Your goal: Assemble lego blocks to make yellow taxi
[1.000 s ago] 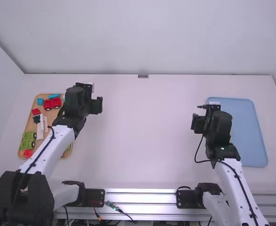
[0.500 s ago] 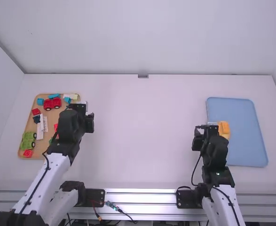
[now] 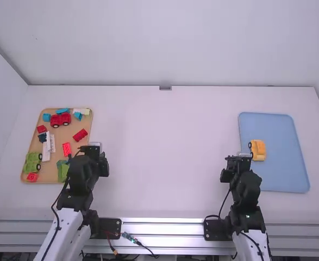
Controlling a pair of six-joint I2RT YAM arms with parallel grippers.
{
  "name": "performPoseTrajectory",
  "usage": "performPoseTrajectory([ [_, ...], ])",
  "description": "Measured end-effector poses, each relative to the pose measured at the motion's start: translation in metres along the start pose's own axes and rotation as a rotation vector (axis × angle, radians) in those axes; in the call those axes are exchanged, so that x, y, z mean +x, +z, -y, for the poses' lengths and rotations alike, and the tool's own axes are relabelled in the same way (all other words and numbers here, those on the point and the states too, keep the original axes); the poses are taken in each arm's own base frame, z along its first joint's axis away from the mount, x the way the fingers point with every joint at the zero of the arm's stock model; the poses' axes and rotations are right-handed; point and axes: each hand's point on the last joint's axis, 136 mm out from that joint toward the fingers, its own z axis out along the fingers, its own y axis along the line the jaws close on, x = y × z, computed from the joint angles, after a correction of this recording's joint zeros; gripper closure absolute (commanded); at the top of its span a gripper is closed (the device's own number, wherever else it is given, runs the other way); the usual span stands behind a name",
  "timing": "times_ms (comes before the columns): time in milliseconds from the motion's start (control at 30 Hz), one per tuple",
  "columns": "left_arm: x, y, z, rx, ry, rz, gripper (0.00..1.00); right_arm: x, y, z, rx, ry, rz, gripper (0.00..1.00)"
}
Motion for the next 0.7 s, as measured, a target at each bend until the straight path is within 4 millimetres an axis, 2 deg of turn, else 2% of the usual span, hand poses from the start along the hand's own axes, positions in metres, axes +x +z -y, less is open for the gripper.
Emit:
performPoseTrajectory([
  [100,0.017,0.0,0.0,0.0,0.0,0.002,1.0,-0.011,-0.003,0.0,-0.001,-0.001,0.051,0.98],
  [233,0.036,0.0,0.0,0.0,0.0,0.003,1.0,-0.023,-0.008,0.0,0.0,-0.001,0.107,1.0],
  [700,-0.009,-0.017,0.0,0.001,0.001,0.222,1.0,-0.054,-0.023,0.0,0.001,-0.004,0.259,1.0],
])
